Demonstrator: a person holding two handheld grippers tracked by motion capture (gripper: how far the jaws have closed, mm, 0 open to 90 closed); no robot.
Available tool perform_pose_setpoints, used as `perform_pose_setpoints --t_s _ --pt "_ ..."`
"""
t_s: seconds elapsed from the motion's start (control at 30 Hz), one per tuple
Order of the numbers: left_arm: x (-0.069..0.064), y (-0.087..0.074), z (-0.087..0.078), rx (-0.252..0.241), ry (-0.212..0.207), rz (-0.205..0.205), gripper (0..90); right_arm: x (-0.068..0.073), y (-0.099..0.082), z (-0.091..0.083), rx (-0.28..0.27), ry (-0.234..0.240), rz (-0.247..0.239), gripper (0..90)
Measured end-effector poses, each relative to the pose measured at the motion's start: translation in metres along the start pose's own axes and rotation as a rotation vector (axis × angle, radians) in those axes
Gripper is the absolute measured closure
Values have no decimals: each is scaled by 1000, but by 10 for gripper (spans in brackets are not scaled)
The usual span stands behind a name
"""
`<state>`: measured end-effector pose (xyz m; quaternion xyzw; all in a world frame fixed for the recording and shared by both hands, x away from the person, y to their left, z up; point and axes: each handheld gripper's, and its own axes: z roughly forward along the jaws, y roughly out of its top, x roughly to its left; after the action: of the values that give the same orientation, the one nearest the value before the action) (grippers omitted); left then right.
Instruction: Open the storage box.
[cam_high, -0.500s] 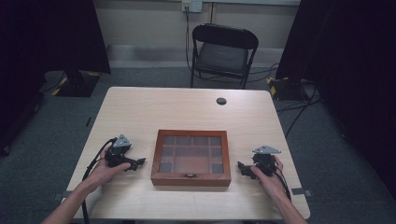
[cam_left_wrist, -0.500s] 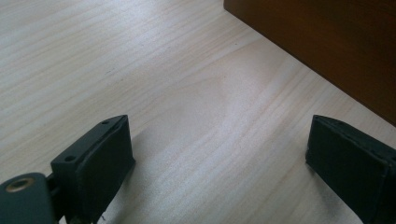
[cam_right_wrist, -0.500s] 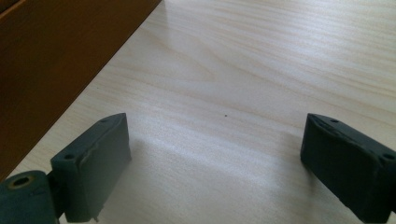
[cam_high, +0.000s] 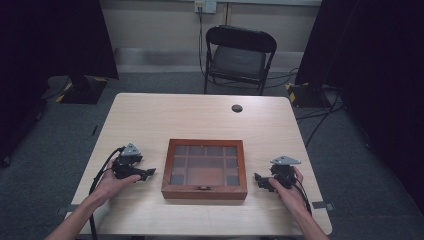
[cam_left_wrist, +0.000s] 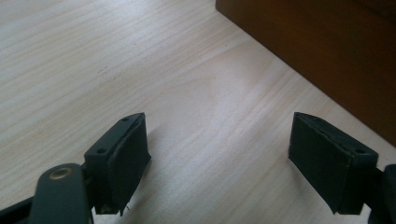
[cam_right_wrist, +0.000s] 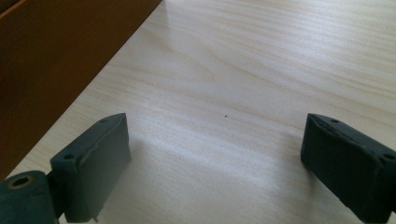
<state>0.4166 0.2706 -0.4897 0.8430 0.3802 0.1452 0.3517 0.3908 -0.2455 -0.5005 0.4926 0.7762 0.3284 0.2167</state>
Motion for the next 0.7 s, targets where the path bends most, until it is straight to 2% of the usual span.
perform_pose_setpoints --t_s 0.03,0.13,0.17,0.23,0.33,0.4,0.47,0.5,0.7 --pt "0 3 -3 -10 3 9 197 0 0 0 0 0 0 75" --pt "0 8 -11 -37 -7 -1 212 0 0 0 0 0 0 74" --pt "-2 13 -19 -55 -17 -2 218 0 0 0 0 0 0 74" --pt "-6 15 -25 -82 -20 -2 245 0 0 0 0 1 -1 75" --pt "-11 20 -29 -94 -36 8 248 0 0 0 1 1 -2 74" --pt "-14 21 -29 -102 -53 2 252 0 0 0 0 3 -3 74" --pt "-15 22 -30 -103 -52 12 258 0 0 0 1 3 -2 75" --pt "-17 24 -33 -121 -56 13 260 0 0 0 1 2 -3 74" --pt "-25 29 -37 -151 -88 10 263 0 0 0 2 2 -2 74"
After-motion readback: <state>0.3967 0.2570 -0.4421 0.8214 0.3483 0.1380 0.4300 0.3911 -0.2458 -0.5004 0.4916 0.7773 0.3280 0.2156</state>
